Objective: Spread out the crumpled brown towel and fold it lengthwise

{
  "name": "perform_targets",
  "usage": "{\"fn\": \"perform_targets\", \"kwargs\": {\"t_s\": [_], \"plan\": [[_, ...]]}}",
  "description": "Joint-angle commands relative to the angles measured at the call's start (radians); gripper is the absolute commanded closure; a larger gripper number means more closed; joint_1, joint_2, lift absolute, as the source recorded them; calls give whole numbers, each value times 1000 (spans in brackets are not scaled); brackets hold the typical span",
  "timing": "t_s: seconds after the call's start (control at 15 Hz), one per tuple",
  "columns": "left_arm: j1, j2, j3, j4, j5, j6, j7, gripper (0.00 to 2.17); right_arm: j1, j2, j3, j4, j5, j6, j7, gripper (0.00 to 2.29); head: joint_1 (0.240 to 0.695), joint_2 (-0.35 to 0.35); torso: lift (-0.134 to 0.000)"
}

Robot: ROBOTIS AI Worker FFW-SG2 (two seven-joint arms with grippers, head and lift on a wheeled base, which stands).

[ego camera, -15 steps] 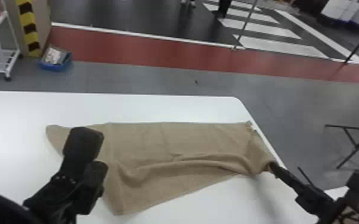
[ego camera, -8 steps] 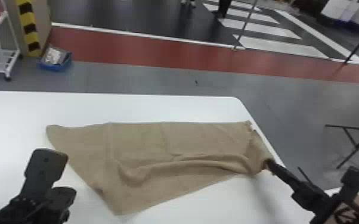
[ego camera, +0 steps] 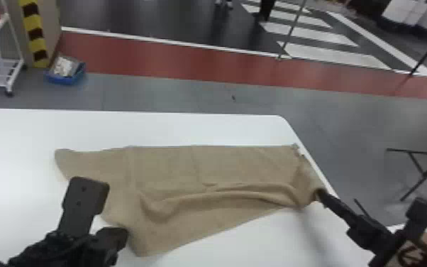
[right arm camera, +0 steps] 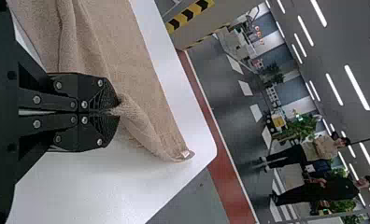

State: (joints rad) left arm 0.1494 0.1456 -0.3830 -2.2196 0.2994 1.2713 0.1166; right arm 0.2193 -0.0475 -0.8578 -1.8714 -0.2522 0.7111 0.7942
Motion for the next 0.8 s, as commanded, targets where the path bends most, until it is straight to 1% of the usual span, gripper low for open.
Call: {"fn": "perform_targets", "kwargs": {"t_s": [0.0, 0.2, 0.33, 0.47, 0.53, 0.67, 0.73], "plan": [[-14, -26, 0, 20, 41, -39, 2, 1791, 0, 0, -1, 0, -2, 0, 0, 1450, 695, -350, -125], [-45, -54, -7, 84, 87, -146, 17, 1791, 0, 0, -6, 0, -13, 3, 0, 1450, 695, -350, -125], [-74, -70, -31, 132, 87, -213, 41, 1791, 2, 0, -18, -8, -21, 12, 5, 1450, 695, -350, -125], [-116, -77, -89, 172, 78, -238, 84, 1791, 14, 0, -29, -18, -47, 21, 7, 1450, 695, -350, -125], [-128, -84, -119, 195, 69, -275, 92, 1791, 20, 2, -30, -20, -50, 21, 7, 1450, 695, -350, -125], [-146, -146, -169, 238, 24, -287, 97, 1791, 22, 11, -33, -22, -56, 25, 7, 1450, 695, -350, -125], [-152, -148, -203, 268, 6, -321, 101, 1791, 25, 14, -32, -23, -55, 25, 7, 1450, 695, -350, -125]]}}
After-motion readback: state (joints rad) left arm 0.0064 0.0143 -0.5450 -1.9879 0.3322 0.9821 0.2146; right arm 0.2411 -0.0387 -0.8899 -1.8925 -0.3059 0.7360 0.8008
